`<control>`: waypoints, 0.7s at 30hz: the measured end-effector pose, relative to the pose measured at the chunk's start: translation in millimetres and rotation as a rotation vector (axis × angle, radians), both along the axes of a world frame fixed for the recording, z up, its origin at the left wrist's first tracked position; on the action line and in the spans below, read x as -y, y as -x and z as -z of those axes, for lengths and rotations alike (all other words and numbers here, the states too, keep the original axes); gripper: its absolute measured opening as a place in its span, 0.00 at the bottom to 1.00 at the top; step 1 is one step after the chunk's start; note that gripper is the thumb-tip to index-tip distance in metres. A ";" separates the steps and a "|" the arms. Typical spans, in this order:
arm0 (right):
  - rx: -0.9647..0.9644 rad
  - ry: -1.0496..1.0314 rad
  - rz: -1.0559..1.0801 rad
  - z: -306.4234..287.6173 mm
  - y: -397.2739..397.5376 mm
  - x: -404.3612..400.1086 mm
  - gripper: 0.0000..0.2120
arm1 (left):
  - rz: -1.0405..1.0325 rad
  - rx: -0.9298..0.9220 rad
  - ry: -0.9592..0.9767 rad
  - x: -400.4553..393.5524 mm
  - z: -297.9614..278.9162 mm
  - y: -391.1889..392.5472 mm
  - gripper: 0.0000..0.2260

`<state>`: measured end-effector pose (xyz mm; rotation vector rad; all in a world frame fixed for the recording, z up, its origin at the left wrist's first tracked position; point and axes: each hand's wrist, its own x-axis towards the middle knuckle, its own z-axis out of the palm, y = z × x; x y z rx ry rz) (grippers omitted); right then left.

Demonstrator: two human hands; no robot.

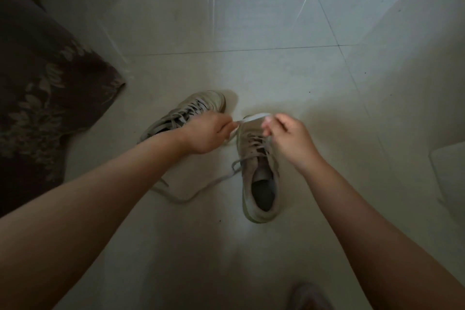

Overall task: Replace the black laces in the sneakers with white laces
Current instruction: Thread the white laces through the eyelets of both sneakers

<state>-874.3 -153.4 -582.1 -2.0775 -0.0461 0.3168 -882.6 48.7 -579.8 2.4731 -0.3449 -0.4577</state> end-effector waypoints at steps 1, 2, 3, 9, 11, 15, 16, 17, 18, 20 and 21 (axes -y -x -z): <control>-0.060 -0.064 0.104 1.9 -4.7 8.1 0.13 | 0.002 -0.046 -0.026 -4.4 2.8 4.5 0.17; -0.144 -0.150 0.213 4.8 -6.7 15.1 0.13 | 0.019 -0.100 -0.047 -7.0 6.0 11.0 0.15; -0.240 -0.260 0.328 8.9 -6.7 20.6 0.13 | 0.045 -0.161 -0.075 -8.5 9.0 18.0 0.13; -0.568 -0.698 0.729 22.6 -3.1 36.9 0.15 | 0.165 -0.351 -0.221 -21.9 36.1 39.7 0.11; -0.623 -0.805 0.808 23.7 -3.5 42.2 0.15 | 0.144 -0.362 -0.267 -28.3 44.5 45.4 0.10; -0.606 -0.714 0.819 31.2 -2.0 42.8 0.11 | 0.097 -0.378 -0.294 -31.5 50.2 52.8 0.11; -0.525 -0.526 0.773 30.4 2.4 38.7 0.07 | 0.044 -0.367 -0.232 -28.2 47.3 51.3 0.12; -0.383 -0.266 0.717 29.6 8.0 34.7 0.05 | -0.039 -0.356 -0.123 -22.0 42.7 48.1 0.12; -0.166 -0.009 0.664 30.1 13.4 32.3 0.08 | -0.150 -0.364 0.027 -14.5 38.1 44.6 0.13; 0.181 0.162 0.437 21.6 23.6 20.2 0.04 | -0.360 -0.426 0.373 4.3 24.0 36.2 0.13; 0.139 0.118 0.306 15.4 27.3 10.8 0.07 | -0.400 -0.444 0.496 13.4 15.6 32.4 0.13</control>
